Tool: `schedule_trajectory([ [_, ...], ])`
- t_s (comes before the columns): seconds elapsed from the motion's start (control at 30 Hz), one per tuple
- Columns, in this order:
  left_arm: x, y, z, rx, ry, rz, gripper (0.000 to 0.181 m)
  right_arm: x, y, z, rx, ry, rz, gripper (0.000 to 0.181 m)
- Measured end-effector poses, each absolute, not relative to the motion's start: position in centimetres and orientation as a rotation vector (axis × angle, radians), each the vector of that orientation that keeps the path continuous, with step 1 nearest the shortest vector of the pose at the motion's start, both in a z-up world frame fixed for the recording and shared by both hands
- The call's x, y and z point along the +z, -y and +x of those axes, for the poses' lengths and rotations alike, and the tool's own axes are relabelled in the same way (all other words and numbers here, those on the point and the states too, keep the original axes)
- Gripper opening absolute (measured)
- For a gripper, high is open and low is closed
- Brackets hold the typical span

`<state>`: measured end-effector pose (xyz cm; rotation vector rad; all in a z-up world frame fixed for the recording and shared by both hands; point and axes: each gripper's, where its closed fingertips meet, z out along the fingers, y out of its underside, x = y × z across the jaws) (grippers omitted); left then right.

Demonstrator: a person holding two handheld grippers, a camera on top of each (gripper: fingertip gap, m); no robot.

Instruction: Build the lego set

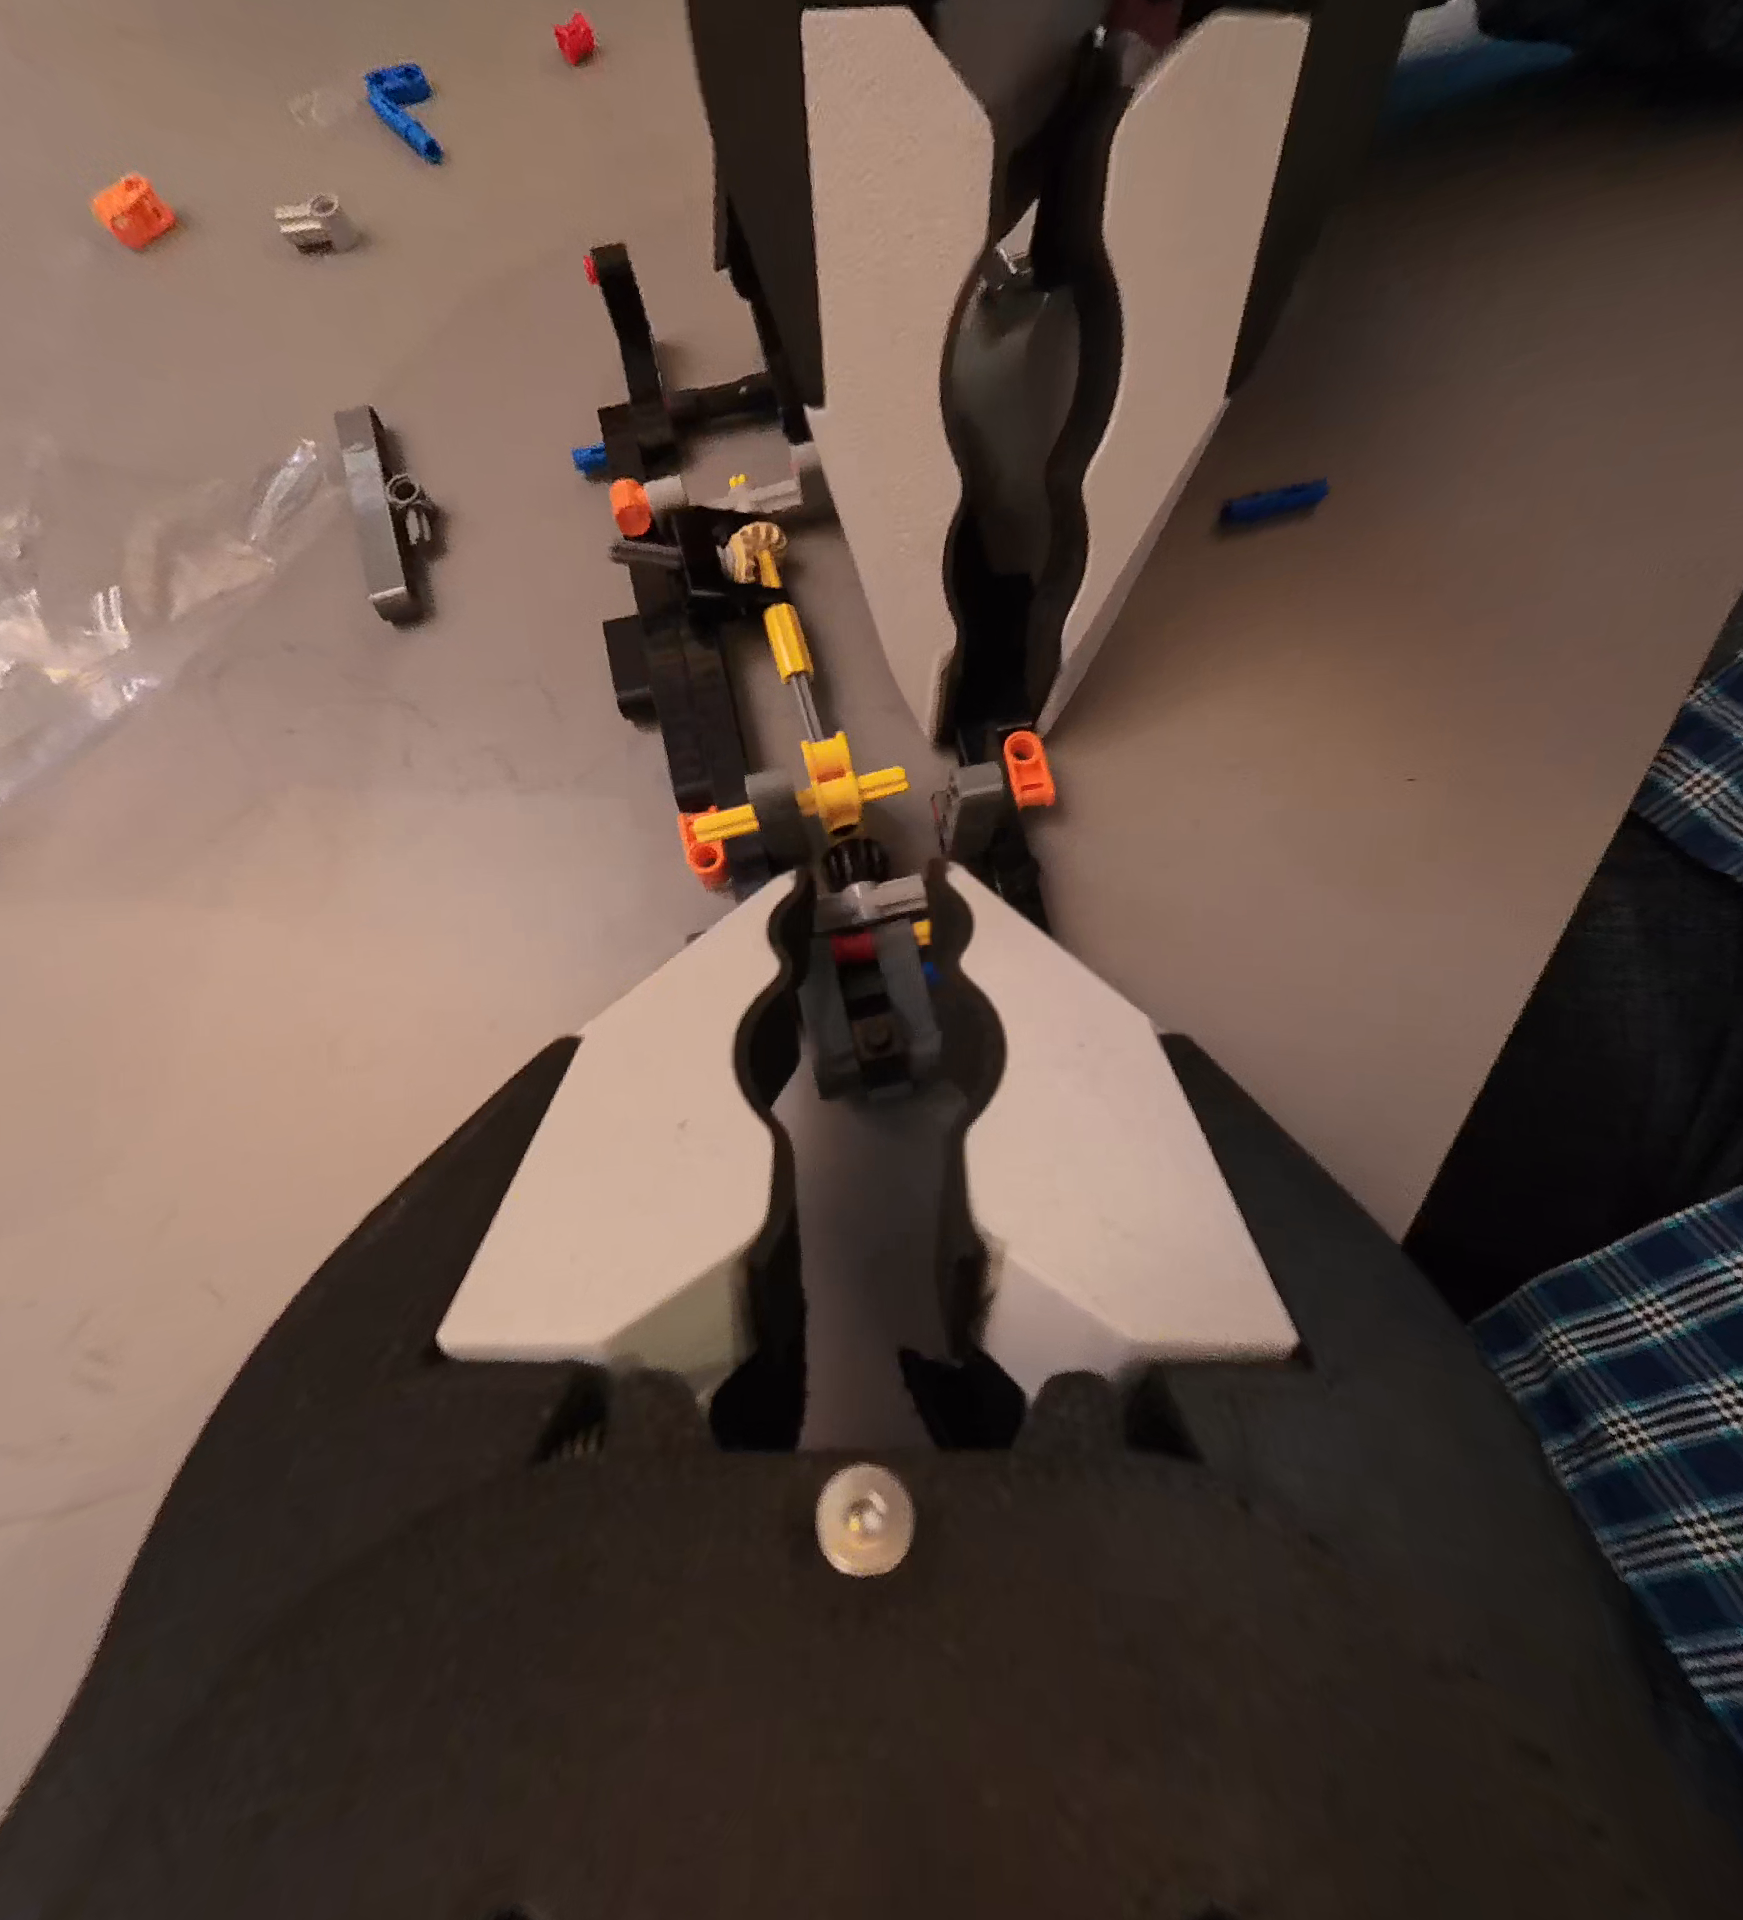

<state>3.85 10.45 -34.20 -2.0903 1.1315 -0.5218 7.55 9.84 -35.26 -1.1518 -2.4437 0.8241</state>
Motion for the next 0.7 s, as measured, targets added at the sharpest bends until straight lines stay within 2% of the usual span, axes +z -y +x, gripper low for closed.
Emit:
schedule_trajectory([
  [0.43, -34.55, -10.66, 3.81, -0.489, -1.112, -2.105, 0.022, -35.28, -9.87, 7.41, 0.813, 2.432, -1.178, 0.014],
  [0.7, -35.03, -10.68, 3.89, -0.442, -1.14, -2.084, 0.017, -35.29, -9.52, 7.16, 0.82, 2.429, -1.159, 0.014],
])
